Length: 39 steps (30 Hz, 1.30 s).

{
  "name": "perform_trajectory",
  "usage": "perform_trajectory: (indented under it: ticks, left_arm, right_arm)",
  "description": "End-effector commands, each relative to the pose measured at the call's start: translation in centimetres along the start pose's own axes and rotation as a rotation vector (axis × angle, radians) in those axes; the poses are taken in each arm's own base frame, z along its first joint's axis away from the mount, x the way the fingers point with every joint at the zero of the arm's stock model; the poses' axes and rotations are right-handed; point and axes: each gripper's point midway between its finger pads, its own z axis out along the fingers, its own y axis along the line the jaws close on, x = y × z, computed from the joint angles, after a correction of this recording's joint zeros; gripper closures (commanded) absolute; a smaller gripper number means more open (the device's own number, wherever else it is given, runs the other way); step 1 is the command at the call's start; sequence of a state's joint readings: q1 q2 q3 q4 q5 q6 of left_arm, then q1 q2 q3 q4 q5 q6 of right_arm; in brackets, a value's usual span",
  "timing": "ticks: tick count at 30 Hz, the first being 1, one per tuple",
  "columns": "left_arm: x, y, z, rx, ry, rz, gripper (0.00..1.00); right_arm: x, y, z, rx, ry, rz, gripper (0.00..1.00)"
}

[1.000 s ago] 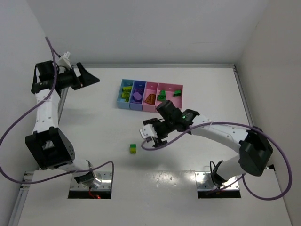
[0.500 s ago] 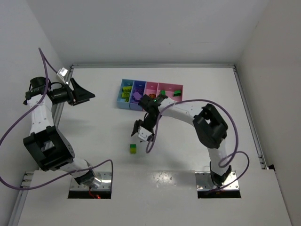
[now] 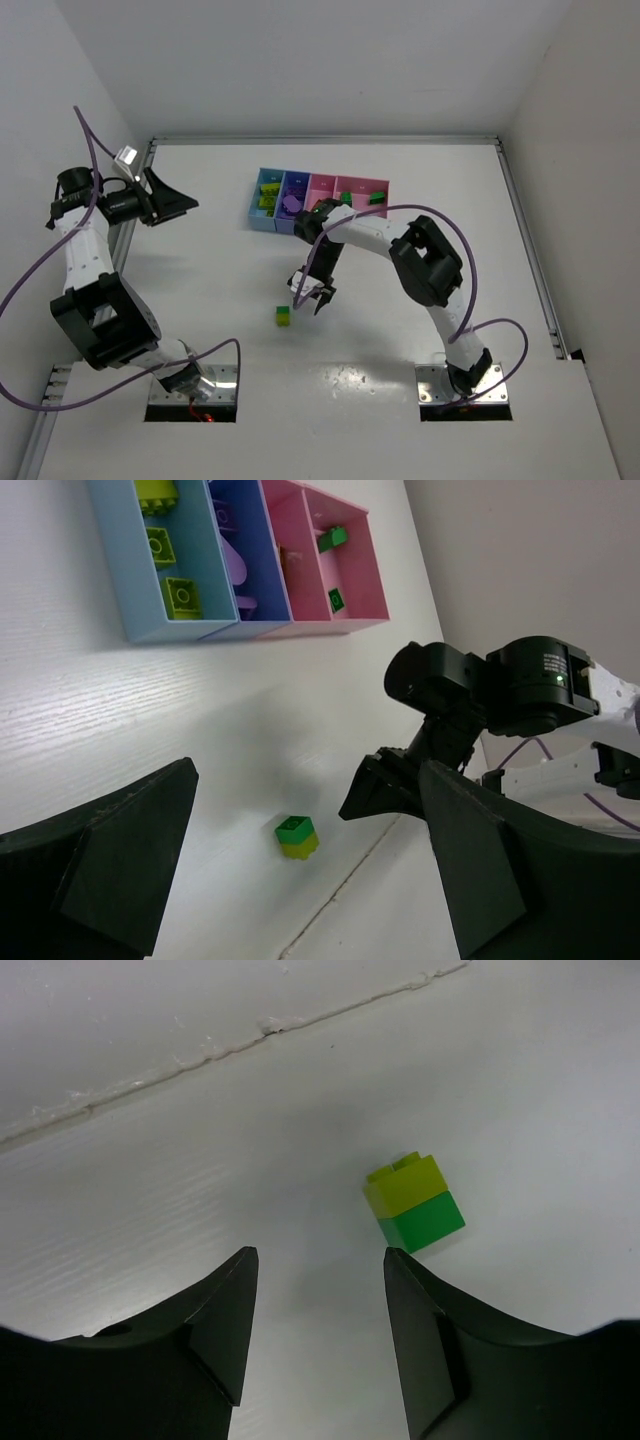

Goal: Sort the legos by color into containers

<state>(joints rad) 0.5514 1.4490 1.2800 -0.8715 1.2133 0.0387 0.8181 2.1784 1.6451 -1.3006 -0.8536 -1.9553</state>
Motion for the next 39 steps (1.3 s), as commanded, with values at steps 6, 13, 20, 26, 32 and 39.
perform_trajectory:
  ticks: [6,13,20,26,32,39]
  left_arm:
    - [0.7,-1.4,-0.5,0.037,-0.031,0.038,0.02]
    - [6.0,-4.3,0.6,-0.210,-0.017,0.282,0.01]
    - [12.7,-2.3,3.5,-0.366,0.118,0.189,0.01]
    - [17.2,-1.6,5.9,-0.417,0.287,0.118,0.07]
    - [21.7,-2.3,8.3,-0.420,0.465,0.023,0.49]
    - [25.6,-2.2,9.9,-0.458,0.604,-0.046,0.49]
  right_arm:
    - [-1.9,-4.5,-0.2,0.077,-0.075,-0.609,0.44]
    - [-5.3,-2.0,-4.1,0.268,-0.101,-0.187,0.34]
    - [-7.6,0.0,-12.6,0.862,0.061,0.288,0.33]
    - [-7.4,1.5,-19.3,1.296,0.038,0.794,0.33]
    - [-8.4,4.1,-22.5,1.546,-0.015,0.949,0.33]
    - [-8.3,7.8,-23.6,1.651,0.023,0.990,0.33]
